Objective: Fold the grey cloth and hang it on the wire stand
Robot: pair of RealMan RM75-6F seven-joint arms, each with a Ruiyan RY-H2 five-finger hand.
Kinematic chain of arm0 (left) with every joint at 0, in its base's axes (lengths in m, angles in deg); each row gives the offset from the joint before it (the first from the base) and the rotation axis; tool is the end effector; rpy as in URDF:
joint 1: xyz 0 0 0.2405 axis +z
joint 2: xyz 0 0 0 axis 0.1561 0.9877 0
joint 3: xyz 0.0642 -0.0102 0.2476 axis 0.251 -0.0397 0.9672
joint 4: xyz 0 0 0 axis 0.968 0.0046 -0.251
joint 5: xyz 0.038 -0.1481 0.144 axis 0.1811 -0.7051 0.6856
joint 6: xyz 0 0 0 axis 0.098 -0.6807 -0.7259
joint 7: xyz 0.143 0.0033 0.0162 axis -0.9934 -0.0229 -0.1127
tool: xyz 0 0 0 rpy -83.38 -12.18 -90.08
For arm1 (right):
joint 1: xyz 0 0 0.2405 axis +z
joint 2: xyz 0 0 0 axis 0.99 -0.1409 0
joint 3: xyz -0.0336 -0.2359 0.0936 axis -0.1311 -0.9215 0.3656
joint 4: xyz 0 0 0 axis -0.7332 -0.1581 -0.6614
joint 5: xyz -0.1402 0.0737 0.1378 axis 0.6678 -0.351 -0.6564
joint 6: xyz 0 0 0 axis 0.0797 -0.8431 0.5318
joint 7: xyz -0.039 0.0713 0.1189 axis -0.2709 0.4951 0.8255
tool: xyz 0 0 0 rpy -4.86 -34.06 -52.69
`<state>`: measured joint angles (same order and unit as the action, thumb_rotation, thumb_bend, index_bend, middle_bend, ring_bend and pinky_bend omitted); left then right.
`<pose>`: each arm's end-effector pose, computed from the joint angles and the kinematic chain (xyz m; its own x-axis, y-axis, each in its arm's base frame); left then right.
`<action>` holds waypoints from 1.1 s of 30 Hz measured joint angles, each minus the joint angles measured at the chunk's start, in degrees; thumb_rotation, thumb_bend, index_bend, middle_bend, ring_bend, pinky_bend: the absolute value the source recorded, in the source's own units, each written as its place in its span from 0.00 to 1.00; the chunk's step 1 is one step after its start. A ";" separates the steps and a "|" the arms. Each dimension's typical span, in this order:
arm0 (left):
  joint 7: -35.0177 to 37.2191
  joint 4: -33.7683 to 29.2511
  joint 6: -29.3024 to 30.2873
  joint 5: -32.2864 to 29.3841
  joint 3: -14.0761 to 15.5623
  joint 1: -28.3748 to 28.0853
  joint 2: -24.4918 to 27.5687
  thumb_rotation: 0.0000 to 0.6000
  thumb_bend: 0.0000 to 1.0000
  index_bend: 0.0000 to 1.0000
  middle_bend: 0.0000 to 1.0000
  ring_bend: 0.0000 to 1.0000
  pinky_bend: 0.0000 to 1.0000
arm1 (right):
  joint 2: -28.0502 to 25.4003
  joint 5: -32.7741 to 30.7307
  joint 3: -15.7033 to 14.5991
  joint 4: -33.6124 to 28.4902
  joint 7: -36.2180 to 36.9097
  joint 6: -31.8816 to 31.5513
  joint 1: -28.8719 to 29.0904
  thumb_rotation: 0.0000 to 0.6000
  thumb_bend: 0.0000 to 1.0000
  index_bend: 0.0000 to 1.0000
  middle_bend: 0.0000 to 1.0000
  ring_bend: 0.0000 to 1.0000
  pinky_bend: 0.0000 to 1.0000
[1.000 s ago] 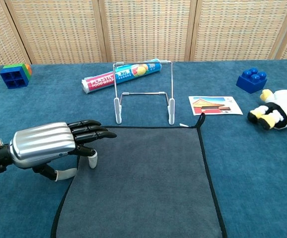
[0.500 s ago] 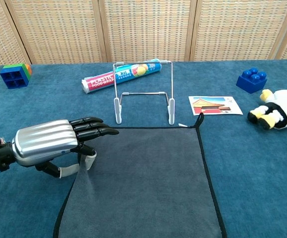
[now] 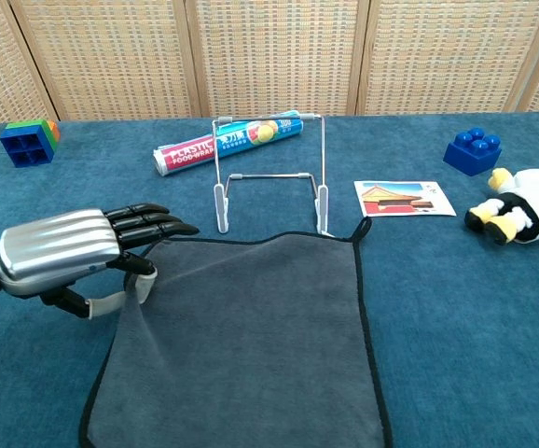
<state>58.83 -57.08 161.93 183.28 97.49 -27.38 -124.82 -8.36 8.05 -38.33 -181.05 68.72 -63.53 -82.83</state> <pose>-0.2485 0.3088 -0.0437 0.6416 0.0044 0.7670 0.4047 -0.8514 -0.3336 -0.3336 -0.1617 0.2088 0.3906 0.1239 0.9122 -0.9170 0.1391 0.3738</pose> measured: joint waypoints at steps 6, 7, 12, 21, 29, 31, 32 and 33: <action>0.76 -0.28 0.28 -0.35 0.41 1.12 3.06 1.00 0.50 0.66 0.00 0.00 0.00 | -0.01 0.30 -0.19 -0.19 -0.21 0.18 0.08 1.00 0.00 0.00 0.00 0.00 0.00; 0.94 -0.32 0.25 -0.43 0.47 1.33 3.53 1.00 0.50 0.66 0.00 0.00 0.00 | 0.00 0.34 -0.24 -0.22 -0.28 0.22 0.09 1.00 0.00 0.00 0.00 0.00 0.00; 1.66 -0.42 0.28 -0.88 0.64 2.29 5.71 1.00 0.50 0.66 0.00 0.00 0.00 | -0.01 0.46 -0.38 -0.44 -0.57 0.41 0.17 1.00 0.00 0.00 0.00 0.00 0.00; 2.76 0.49 0.65 -1.45 1.26 5.37 11.05 1.00 0.50 0.66 0.00 0.00 0.00 | -0.15 0.52 -0.43 -0.55 -0.33 0.35 0.10 1.00 0.00 0.00 0.00 0.00 0.00; 3.84 1.06 -0.30 -2.59 0.80 7.01 11.98 1.00 0.50 0.65 0.00 0.00 0.00 | -0.24 0.80 -0.60 -0.64 -0.14 0.42 0.11 1.00 0.00 0.00 0.00 0.00 0.00; 3.76 0.96 0.38 -2.66 0.59 6.88 11.71 1.00 0.50 0.65 0.00 0.00 0.00 | -0.31 0.83 -0.61 -0.69 0.00 0.42 0.11 1.00 0.00 0.00 0.00 0.00 0.00; 3.64 0.82 1.05 -2.69 0.42 6.66 11.43 1.00 0.50 0.65 0.00 0.00 0.00 | -0.34 0.83 -0.60 -0.71 0.01 0.41 0.11 1.00 0.00 0.00 0.00 0.00 0.00; 3.50 0.66 1.61 -2.70 0.27 6.41 11.17 1.00 0.50 0.65 0.00 0.00 0.00 | -0.36 0.83 -0.62 -0.72 0.02 0.43 0.11 1.00 0.00 0.00 0.00 0.00 0.00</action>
<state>62.33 -56.42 163.54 180.58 97.76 -20.97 -113.65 -8.72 8.89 -38.95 -181.77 68.74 -63.10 -82.72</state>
